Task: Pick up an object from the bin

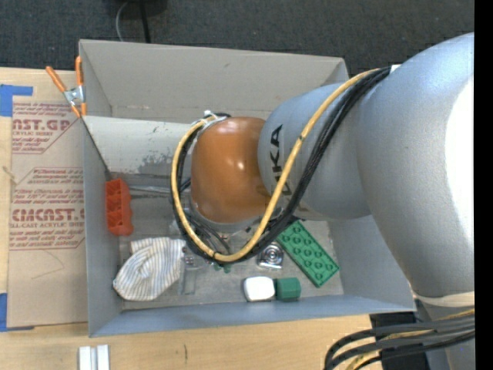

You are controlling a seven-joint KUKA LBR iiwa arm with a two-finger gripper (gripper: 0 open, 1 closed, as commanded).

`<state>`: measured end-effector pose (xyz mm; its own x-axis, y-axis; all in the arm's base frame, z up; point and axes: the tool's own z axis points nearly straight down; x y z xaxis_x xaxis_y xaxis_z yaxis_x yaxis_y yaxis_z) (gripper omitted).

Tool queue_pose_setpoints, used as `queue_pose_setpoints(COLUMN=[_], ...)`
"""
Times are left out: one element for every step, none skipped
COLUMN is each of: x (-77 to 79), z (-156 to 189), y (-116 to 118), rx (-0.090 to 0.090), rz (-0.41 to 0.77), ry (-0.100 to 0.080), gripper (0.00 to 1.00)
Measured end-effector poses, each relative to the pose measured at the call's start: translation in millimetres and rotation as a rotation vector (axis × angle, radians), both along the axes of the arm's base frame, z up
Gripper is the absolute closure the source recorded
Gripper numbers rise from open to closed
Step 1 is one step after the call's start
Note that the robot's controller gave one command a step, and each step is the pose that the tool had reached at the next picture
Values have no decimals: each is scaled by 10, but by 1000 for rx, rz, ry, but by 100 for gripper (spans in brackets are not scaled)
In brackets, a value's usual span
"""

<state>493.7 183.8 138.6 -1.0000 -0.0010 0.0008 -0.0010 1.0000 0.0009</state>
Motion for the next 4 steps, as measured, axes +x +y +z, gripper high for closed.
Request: queue_pose_setpoints(x=[29, 218, 218, 132], z=[-173, -681, -681, -163], y=[88, 297, 297, 277], rx=[0, 3, 3, 0], rz=[65, 245, 245, 259], ry=[-6, -4, -4, 5], gripper=[0, 100, 100, 100])
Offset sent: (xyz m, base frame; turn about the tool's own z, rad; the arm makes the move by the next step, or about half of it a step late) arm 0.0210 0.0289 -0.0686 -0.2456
